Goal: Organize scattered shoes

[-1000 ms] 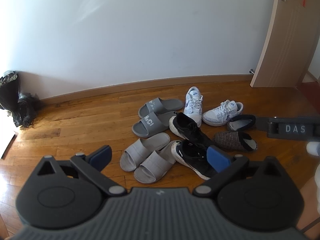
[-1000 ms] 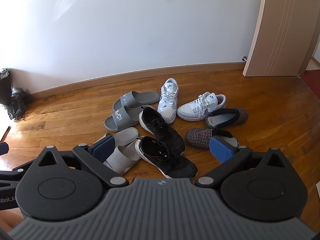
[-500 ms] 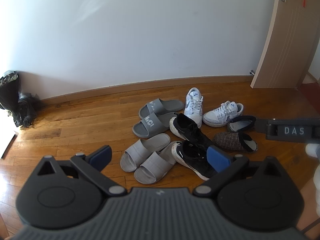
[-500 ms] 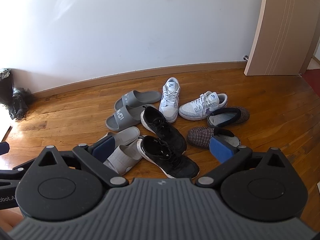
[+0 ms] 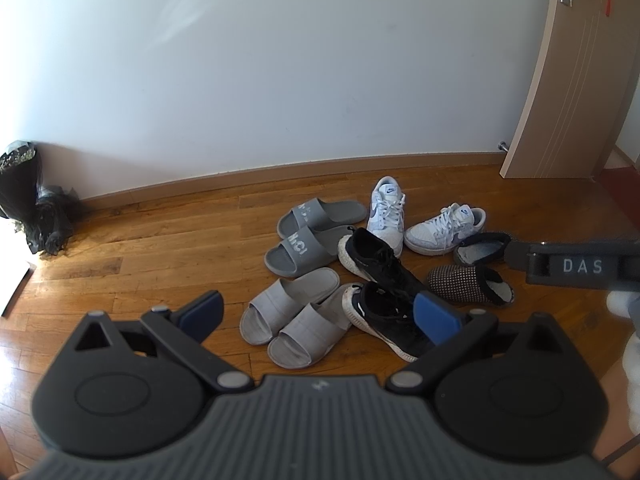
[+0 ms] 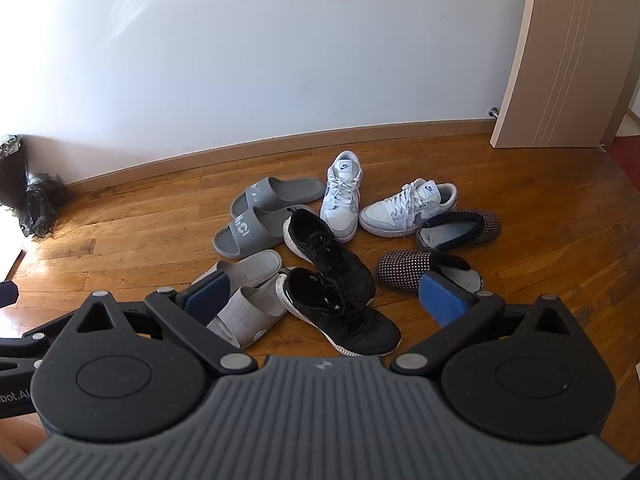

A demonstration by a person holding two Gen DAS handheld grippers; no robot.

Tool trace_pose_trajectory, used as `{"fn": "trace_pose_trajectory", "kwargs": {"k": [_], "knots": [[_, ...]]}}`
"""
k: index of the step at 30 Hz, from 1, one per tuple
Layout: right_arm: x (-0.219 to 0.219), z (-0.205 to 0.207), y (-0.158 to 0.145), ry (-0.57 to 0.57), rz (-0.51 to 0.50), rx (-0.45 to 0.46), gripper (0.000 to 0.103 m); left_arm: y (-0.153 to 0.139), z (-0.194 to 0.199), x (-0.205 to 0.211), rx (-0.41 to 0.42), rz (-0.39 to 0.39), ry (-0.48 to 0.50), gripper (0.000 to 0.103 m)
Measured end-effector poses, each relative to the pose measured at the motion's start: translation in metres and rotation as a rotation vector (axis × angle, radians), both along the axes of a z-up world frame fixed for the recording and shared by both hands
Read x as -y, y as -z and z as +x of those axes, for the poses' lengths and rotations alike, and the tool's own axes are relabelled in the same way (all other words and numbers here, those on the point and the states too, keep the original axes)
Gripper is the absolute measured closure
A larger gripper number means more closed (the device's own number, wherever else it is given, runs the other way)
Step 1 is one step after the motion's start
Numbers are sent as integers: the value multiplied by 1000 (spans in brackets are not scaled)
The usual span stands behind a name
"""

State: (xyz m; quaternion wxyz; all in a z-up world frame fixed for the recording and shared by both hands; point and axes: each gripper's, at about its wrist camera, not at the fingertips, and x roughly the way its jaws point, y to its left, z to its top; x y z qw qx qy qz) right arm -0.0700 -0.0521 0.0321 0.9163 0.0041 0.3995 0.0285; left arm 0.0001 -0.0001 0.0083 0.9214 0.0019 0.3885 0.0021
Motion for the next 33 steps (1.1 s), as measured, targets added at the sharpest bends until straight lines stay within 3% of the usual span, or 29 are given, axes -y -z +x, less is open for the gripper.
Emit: {"fn": "trace_pose_trajectory", "kwargs": {"k": [33], "knots": [[0, -1, 1, -2, 19, -28, 1, 6, -1, 4, 6, 2, 6, 0]]}}
